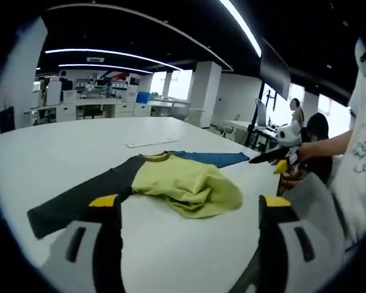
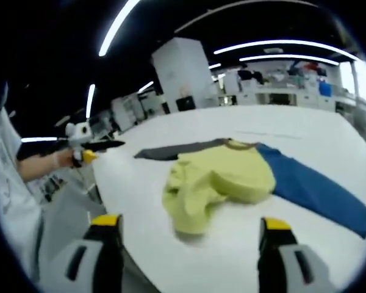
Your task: Fold the garment on the visible template until the final outline fits inside the template.
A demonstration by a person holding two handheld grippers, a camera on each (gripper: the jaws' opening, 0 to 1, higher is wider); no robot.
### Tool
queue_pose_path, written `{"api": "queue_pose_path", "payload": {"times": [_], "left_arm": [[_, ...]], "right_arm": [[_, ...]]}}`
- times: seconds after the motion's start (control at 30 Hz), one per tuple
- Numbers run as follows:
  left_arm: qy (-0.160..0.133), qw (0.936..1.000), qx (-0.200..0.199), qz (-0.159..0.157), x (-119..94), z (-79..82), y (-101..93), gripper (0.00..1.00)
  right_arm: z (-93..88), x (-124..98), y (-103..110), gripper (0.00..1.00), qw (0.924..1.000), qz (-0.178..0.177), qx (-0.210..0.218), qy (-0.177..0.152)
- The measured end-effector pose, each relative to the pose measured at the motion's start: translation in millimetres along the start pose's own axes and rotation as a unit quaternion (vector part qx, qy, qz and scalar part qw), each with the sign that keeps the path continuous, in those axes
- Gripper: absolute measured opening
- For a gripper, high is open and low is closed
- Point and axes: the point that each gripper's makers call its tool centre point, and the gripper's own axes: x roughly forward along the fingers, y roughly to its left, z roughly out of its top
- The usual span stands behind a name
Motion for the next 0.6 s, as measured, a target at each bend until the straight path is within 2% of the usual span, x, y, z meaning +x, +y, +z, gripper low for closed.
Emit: {"api": "queue_pose_path", "payload": {"times": [0.17,0.27,0.33,0.37,0.4,0.57,0.6], "left_arm": [[-0.001,0.9999,0.003,0.011,2.4,3.5,-13.8,0.89],[-0.009,0.9998,0.001,0.018,3.6,7.2,-22.4,0.88],[-0.010,0.9996,0.000,0.025,4.9,7.0,-28.0,0.88],[-0.011,0.9996,-0.002,0.028,5.1,6.9,-29.9,0.88],[-0.013,0.9994,-0.003,0.031,5.4,6.7,-33.0,0.88],[-0.012,0.9991,-0.004,0.041,9.4,1.0,-39.5,0.86],[-0.011,0.9990,-0.004,0.042,9.9,0.6,-39.7,0.86]], "right_arm": [[-2.4,10.6,-1.4,0.91,0.9988,0.015,-0.043,0.016],[2.3,18.1,-0.9,0.87,0.9933,0.026,-0.111,0.019],[0.6,24.7,-1.1,0.82,0.9828,0.021,-0.179,0.040],[-0.8,27.6,0.0,0.80,0.9788,0.024,-0.198,0.047],[-3.0,32.5,1.1,0.80,0.9709,0.029,-0.231,0.055],[-19.1,48.8,-2.5,0.71,0.9435,0.037,-0.317,0.090],[-19.5,51.0,-1.6,0.70,0.9414,0.039,-0.324,0.087]]}}
